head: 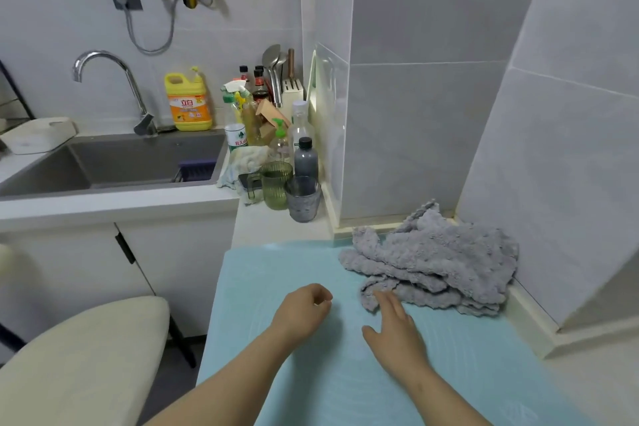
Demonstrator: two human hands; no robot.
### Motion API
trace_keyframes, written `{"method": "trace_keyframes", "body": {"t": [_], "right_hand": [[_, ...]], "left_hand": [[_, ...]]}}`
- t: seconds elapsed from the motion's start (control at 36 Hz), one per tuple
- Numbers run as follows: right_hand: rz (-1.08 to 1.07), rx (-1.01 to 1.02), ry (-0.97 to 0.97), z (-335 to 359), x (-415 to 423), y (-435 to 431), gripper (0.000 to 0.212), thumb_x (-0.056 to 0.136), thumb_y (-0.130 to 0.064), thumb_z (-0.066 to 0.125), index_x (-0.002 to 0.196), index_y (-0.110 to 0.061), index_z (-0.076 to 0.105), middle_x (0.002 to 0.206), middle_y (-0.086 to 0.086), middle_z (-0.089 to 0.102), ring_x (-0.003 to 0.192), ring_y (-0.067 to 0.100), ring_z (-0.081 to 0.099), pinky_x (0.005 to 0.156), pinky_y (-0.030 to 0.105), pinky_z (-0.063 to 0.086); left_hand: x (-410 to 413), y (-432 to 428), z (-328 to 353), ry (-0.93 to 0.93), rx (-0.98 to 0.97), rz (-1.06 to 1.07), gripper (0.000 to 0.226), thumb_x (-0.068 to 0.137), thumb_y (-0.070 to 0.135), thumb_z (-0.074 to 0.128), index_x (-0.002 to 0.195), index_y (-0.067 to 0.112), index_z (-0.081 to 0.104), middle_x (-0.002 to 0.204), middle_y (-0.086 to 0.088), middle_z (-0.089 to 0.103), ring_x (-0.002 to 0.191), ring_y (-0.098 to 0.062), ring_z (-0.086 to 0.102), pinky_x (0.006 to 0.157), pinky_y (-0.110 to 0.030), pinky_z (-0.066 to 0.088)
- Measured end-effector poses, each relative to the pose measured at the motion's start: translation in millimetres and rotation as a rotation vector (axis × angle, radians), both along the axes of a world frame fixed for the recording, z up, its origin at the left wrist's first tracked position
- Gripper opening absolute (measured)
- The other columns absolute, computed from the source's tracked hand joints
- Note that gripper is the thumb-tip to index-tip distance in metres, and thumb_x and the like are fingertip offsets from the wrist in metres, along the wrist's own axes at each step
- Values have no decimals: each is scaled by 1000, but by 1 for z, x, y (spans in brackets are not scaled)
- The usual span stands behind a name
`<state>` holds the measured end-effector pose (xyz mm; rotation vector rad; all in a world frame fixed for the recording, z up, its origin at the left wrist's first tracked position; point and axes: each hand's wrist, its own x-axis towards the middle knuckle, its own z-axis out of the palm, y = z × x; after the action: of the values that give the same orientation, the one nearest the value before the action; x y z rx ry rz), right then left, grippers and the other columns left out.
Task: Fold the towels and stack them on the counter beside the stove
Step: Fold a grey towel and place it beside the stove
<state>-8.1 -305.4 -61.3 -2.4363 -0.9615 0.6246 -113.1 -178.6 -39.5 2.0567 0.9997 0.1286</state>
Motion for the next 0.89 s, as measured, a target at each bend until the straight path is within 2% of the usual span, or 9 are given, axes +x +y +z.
{"method": "trace_keyframes", "body": {"t": [0.11,0.22,0.36,0.44,0.56,0.67,0.72,0.78,0.89], "right_hand": [[23,-45,-30,-2,12,11,66,94,-33,46,149,-31,10,158,-10,5,141,21,17,113,36,25],[59,-121,-62,-2,19,22,62,95,-29,40,149,-27,9,157,-11,8,140,23,15,111,39,28],[24,-169,-167,-5,22,31,52,96,-23,35,146,-24,21,150,-6,23,133,21,24,100,36,38],[-10,-103,-215,-13,25,32,40,96,-15,34,135,-22,41,137,-3,39,123,20,35,94,33,41],[-83,55,-150,-17,32,30,28,97,-14,34,113,-20,56,119,-1,51,114,21,46,90,31,41],[-182,249,-72,-2,32,31,16,96,-13,39,93,-9,54,111,6,54,97,22,51,75,29,38],[-219,360,-3,9,34,32,16,94,-13,43,82,-5,49,93,8,55,78,22,48,65,30,34],[-271,428,88,22,38,34,18,91,-13,44,74,-8,43,71,4,46,62,18,38,57,30,27],[-334,552,166,50,47,37,15,85,-10,42,70,-12,39,65,6,40,61,18,32,58,30,26]], "left_hand": [[4,11,-13,43,-34,24,24,94,17,46,113,15,60,113,0,61,94,-12,52,86,-22,42],[10,20,-21,48,-108,79,26,95,15,42,113,15,60,106,1,58,94,-14,51,81,-22,41],[10,27,-27,45,-158,85,17,95,16,44,103,18,58,106,3,57,94,-13,51,80,-21,38],[8,28,-31,23,-161,96,17,95,14,43,100,20,58,106,5,56,95,-12,51,79,-20,36],[6,26,-33,8,-156,88,30,95,6,38,112,15,60,110,7,53,100,-10,48,81,-18,33],[6,26,-29,-14,-206,79,27,95,6,40,105,17,62,105,8,55,98,-10,49,82,-19,36],[9,28,-23,-80,-264,137,22,93,6,46,91,21,62,94,2,58,82,-11,53,73,-20,41],[12,29,-14,-171,-305,191,21,92,5,46,90,20,60,87,-2,60,71,-11,52,64,-21,41],[24,27,9,-286,-319,164,22,93,5,44,97,20,60,93,0,61,78,-11,55,63,-21,41]]}}
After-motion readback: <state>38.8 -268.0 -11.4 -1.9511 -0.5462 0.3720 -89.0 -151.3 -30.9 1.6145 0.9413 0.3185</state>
